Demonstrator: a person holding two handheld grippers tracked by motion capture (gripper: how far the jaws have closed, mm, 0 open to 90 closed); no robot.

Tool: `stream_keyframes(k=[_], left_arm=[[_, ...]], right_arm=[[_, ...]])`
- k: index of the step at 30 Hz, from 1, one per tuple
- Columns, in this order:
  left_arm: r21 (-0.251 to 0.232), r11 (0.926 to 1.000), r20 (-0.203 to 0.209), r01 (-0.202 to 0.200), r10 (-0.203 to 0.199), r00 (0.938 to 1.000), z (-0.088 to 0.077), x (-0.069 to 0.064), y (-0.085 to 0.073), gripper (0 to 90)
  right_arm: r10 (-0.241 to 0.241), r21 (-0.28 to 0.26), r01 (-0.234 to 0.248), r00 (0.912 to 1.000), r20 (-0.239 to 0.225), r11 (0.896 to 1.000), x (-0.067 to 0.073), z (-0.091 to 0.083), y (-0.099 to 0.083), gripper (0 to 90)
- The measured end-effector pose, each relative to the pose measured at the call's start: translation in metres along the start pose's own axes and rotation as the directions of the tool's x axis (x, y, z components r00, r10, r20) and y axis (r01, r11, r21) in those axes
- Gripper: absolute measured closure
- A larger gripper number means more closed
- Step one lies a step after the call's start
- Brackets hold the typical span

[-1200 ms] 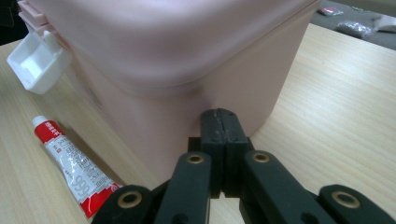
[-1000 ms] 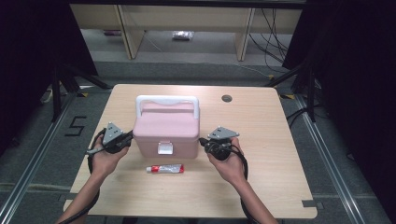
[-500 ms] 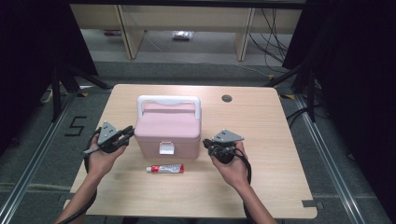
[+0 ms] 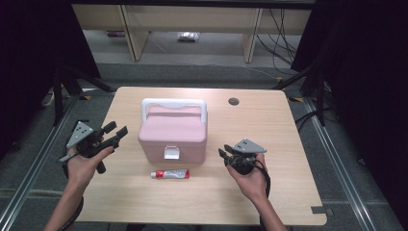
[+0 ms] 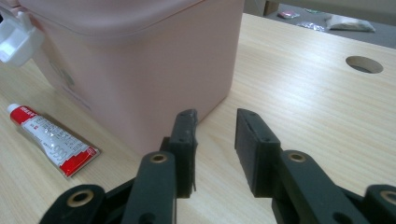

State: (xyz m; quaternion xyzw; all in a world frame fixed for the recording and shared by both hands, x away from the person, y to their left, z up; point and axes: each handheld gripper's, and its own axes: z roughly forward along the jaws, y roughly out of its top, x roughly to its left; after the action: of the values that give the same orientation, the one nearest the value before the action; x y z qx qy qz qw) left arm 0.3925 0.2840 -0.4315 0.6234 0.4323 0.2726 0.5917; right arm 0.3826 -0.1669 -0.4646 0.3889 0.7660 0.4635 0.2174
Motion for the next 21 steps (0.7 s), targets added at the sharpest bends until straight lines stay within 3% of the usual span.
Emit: stream_keyframes(k=[8,12,13,14,16,19,21], left_arm=[[0.013,0.9993,0.055,0.034,-0.035,0.9979,0.01,-0.012,0.011,41.1],[0.016,0.9988,0.066,0.047,-0.048,0.9967,0.013,-0.015,0.014,41.1],[0.018,0.9985,0.069,0.053,-0.054,0.9962,0.014,-0.016,0.015,41.1],[0.026,0.9982,0.071,0.053,-0.055,0.9959,0.016,-0.017,0.016,41.1],[0.033,0.9983,0.072,0.049,-0.051,0.9961,0.02,-0.018,0.018,41.2],[0.048,0.9973,0.076,0.055,-0.059,0.9954,0.027,-0.02,0.022,41.4],[0.056,0.9968,0.08,0.056,-0.061,0.995,0.032,-0.021,0.025,41.8]], right_arm=[[0.005,-0.007,-0.005,0.9999,0.014,1.0,0.004,-0.009,-0.002,65.3],[-0.019,-0.022,0.019,0.9994,0.027,1.0,0.002,-0.009,0.001,64.3],[0.015,-0.008,-0.015,0.9997,0.019,1.0,0.004,-0.009,0.001,64.0],[-0.014,-0.028,0.014,0.9998,0.012,1.0,0.002,-0.006,0.0,63.8],[-0.021,-0.019,0.021,0.9997,0.013,1.0,0.001,-0.005,0.0,63.6],[0.004,-0.025,-0.003,0.9999,0.011,1.0,0.002,-0.006,0.0,63.2],[-0.009,-0.027,0.01,0.9997,0.022,1.0,0.001,-0.006,0.0,63.1]])
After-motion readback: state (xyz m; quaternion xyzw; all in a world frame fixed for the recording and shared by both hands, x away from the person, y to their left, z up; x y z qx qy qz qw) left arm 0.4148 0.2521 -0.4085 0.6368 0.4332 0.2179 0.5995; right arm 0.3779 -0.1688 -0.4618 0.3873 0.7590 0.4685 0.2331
